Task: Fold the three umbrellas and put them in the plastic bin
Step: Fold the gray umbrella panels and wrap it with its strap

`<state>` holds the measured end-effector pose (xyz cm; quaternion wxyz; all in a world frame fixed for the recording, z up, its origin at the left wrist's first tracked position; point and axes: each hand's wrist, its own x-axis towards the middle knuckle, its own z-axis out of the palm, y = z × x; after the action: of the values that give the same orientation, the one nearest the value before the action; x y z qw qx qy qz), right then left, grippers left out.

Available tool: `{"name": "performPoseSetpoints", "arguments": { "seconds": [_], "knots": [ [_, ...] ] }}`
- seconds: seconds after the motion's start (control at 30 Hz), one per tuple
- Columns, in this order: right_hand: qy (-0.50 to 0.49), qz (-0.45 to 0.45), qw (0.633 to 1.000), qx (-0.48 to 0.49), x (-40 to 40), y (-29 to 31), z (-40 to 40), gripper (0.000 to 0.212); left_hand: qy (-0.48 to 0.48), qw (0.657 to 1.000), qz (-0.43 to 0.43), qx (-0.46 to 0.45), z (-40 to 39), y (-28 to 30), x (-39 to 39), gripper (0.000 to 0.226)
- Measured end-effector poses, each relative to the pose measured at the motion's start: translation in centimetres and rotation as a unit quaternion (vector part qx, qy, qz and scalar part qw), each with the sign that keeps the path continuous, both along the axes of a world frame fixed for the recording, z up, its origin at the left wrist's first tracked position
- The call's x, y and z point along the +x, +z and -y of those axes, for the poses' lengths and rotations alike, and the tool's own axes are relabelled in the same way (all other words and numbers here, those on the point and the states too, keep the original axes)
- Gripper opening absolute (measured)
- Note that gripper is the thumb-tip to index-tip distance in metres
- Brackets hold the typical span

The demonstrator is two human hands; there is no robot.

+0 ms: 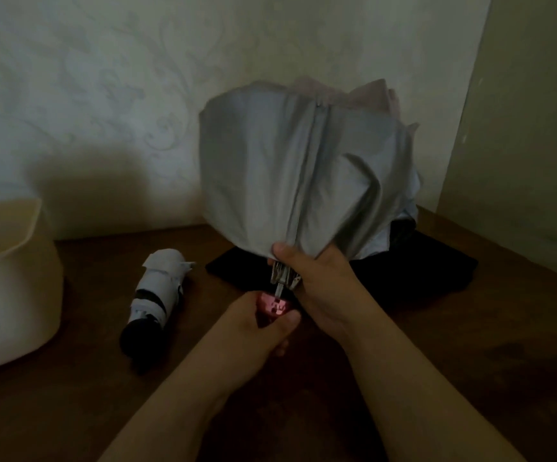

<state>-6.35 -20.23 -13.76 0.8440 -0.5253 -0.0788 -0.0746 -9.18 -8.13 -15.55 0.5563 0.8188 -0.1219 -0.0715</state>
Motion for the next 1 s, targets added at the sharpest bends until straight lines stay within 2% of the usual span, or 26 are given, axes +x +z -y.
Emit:
{"name": "performPoseSetpoints", "arguments": {
  "seconds": [0.13, 0.37, 0.5, 0.67, 0.77, 0.87, 1.0],
  "knots": [
    [-0.016, 0.017, 0.999, -0.045, -0.3, -0.1, -0.6, 0.035, 0.002, 0.999, 0.018, -0.042, 0.4, -0.3, -0.2, 0.011],
    [-0.027, -0.003, 1.0, -0.016, -0.4, -0.1, -0.7, 0.031, 0.009, 0.996, 0.027, -0.079, 0.5, -0.6, -0.1, 0.009],
    [-0.012, -0.007, 1.0, -0.017, -0.5, -0.2, -0.9, 0.036, 0.0, 0.996, 0.012, -0.089, 0.5, -1.0, 0.1, 0.011],
    [0.019, -0.032, 0.998, -0.047, -0.9, -0.5, -1.2, 0.008, -0.015, 0.992, -0.003, -0.122, 0.4, -1.3, 0.7, 0.024],
    [0.036, -0.044, 0.996, -0.073, -1.1, -0.5, -1.6, 0.022, -0.024, 0.989, 0.011, -0.146, 0.2, -1.2, 0.9, 0.034],
    [0.055, -0.066, 0.993, -0.086, -1.1, -0.5, -1.6, 0.036, -0.014, 0.985, -0.001, -0.17, -0.2, -1.2, 1.0, 0.025],
    [0.05, -0.083, 0.991, -0.09, -1.2, -0.2, -1.5, 0.036, 0.003, 0.977, -0.033, -0.21, 0.3, -1.2, 1.1, 0.016]
  ]
}}
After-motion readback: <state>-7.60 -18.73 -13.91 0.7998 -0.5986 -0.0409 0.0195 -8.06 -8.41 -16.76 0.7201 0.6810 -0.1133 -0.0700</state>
